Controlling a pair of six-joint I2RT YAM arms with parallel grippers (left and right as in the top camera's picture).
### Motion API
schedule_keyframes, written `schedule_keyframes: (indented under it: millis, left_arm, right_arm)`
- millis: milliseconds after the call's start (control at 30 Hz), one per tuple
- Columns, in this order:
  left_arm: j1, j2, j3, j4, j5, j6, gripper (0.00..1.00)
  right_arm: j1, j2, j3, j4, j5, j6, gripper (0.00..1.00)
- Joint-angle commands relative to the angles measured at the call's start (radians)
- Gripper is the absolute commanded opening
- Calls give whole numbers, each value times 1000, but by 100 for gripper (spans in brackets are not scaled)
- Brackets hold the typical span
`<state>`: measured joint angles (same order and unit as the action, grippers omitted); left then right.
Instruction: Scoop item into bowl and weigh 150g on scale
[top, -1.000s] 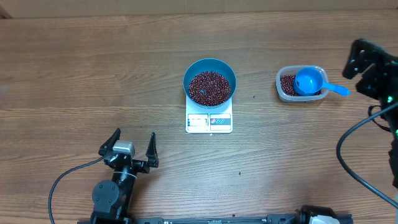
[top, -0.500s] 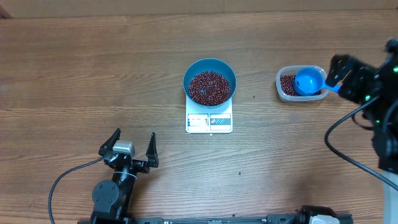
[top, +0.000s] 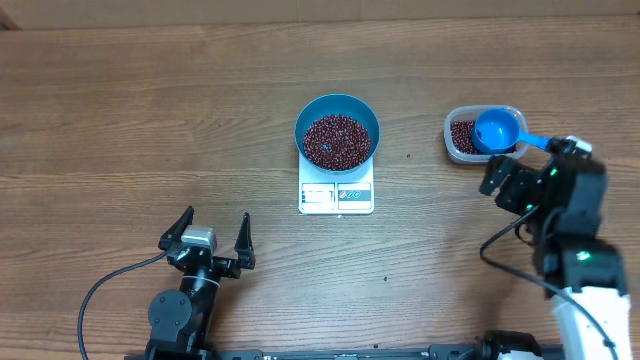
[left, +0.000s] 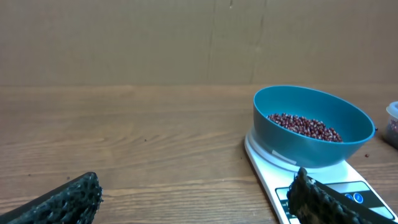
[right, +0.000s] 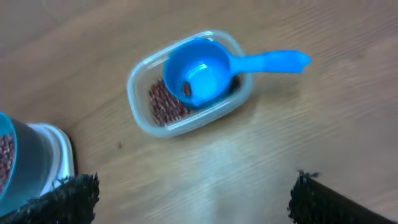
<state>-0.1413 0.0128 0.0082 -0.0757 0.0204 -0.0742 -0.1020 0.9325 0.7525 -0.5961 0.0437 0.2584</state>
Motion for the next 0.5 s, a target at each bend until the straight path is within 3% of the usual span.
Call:
schedule_keyframes:
  millis: [0, 167, 233, 467]
  left_arm:
    - [11, -8, -3, -2, -9, 15, 100]
    - [11, -8, -3, -2, -9, 15, 100]
    - [11, -8, -3, -2, -9, 15, 100]
    - [11, -8, -3, -2, -9, 15, 100]
  right_arm:
    - [6, -69, -201, 219, -78, 4, 100]
    - [6, -175, -494, 709, -161, 15, 100]
    - [6, -212, -577, 818, -158, 34, 100]
    - [6, -291, -725, 885, -159, 34, 100]
